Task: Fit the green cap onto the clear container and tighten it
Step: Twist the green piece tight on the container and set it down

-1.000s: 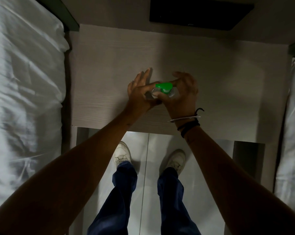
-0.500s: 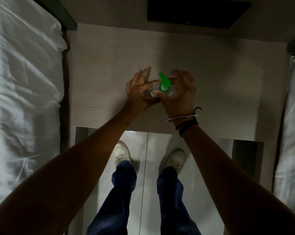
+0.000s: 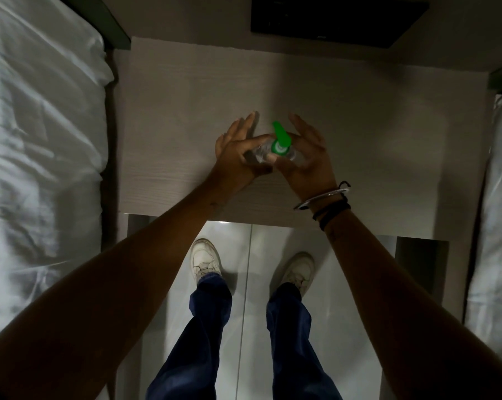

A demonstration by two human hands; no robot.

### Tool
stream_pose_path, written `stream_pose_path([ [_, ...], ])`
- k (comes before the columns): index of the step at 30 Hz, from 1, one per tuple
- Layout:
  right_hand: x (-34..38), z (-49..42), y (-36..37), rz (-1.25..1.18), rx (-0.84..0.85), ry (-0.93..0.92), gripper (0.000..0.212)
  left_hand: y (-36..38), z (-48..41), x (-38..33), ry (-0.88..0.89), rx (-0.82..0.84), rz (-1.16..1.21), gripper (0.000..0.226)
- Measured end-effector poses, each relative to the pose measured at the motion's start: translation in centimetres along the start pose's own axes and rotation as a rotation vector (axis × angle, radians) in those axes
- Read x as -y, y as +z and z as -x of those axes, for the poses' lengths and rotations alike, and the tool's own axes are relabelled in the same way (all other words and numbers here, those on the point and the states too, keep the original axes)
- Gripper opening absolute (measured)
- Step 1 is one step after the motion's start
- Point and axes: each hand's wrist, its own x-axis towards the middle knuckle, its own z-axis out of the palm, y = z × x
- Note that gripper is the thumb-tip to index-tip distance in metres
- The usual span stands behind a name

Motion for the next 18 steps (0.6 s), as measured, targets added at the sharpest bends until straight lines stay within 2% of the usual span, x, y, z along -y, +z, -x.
stream_pose_path([
  [10,0.8,0.1,0.6,0.033,-0.123,-0.015,0.048,-0.7,0.3,-0.5,-0.006,-0.02,0.016,0.06],
  [14,0.7,0.3,0.1,0.116,-0.046,-0.02,0.048,-0.7,0.5,-0.6,0.001,-0.016,0.005,0.057],
  [18,0.9,0.1,-2.2,0.18,0.068,-0.118,0.07,-0.6,0.4,-0.5,0.0,0.009,-0.004,0.06],
])
